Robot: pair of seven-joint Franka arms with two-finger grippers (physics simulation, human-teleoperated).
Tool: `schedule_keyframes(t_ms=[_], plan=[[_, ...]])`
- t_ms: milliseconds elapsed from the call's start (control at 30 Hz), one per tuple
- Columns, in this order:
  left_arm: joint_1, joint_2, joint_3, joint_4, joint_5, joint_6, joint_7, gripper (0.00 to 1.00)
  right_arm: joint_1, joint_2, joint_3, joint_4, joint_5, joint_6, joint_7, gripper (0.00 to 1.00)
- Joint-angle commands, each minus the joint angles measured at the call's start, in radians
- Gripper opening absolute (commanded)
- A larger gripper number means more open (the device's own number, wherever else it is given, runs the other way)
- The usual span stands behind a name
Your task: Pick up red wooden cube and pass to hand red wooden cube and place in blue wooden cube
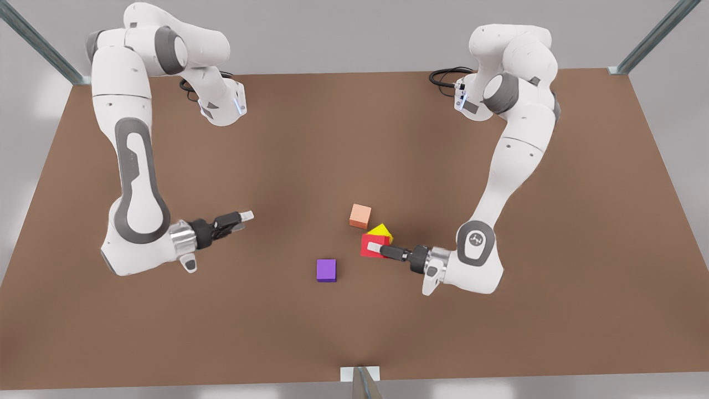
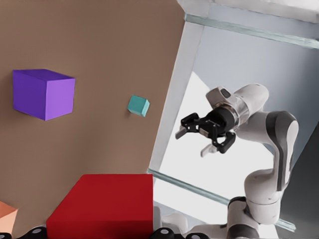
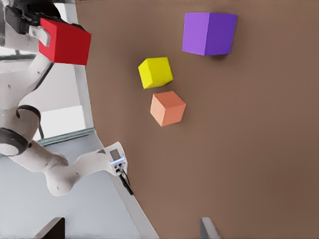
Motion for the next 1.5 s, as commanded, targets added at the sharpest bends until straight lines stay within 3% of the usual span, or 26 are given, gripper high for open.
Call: schedule_keyframes(t_ms=[0, 133, 267, 667, 1467], plan=[[-0.009, 0.001, -0.001, 0.001, -0.134, 0.227, -0.066, 0.59, 0.007, 0.036, 0.000, 0.029, 0.135, -0.004, -0.905, 1.00], [-0.020, 0.010, -0.002, -0.001, -0.177, 0.229, 0.000, 0.59, 0.075, 0.140, 0.002, 0.126, 0.296, 0.130, -1.463, 1.00], [-0.041, 0.016, -0.034, -0.001, -0.206, 0.286, 0.000, 0.59, 0.128, 0.201, 0.000, 0.210, 0.359, 0.179, -1.740, 1.00], [-0.069, 0.027, -0.033, -0.002, -0.149, 0.289, 0.278, 0.59, 0.233, 0.258, -0.007, 0.250, 0.621, 0.323, -1.760, 1.00], [-0.083, 0.027, -0.036, -0.002, -0.197, 0.315, 0.259, 0.59, 0.283, 0.336, -0.003, 0.296, 0.663, 0.455, -1.655, 1.00]])
